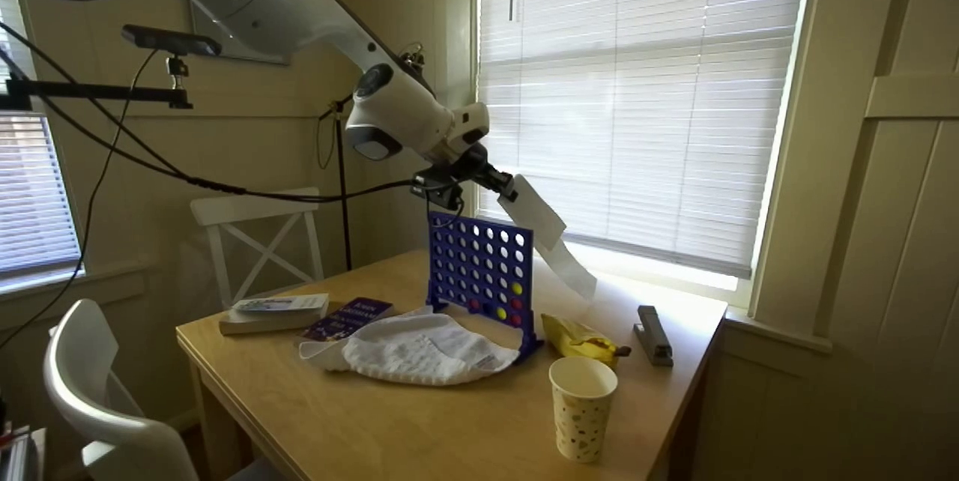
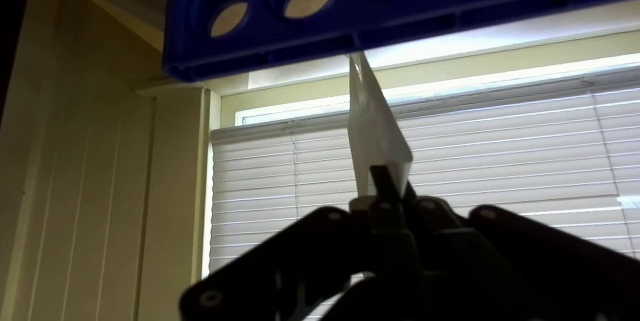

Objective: Put the long white strip behind the blue object

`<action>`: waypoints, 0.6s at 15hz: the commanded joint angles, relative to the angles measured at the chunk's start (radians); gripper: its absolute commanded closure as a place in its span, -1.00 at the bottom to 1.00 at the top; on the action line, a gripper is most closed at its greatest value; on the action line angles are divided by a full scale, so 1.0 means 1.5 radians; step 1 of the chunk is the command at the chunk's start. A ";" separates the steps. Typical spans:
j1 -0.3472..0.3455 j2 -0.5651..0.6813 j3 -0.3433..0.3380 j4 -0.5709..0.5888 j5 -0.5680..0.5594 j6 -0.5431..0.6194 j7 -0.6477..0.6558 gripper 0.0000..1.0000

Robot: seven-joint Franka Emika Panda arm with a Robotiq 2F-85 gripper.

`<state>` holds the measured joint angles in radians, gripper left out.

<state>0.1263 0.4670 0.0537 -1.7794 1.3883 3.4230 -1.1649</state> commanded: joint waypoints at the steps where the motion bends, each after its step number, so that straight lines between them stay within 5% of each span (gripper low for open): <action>1: 0.042 -0.007 -0.040 -0.016 0.038 0.002 -0.041 0.48; 9: 0.098 -0.029 -0.061 -0.044 0.066 -0.018 -0.099 -0.51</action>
<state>0.2402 0.4645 -0.0252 -1.8091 1.4480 3.4222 -1.2650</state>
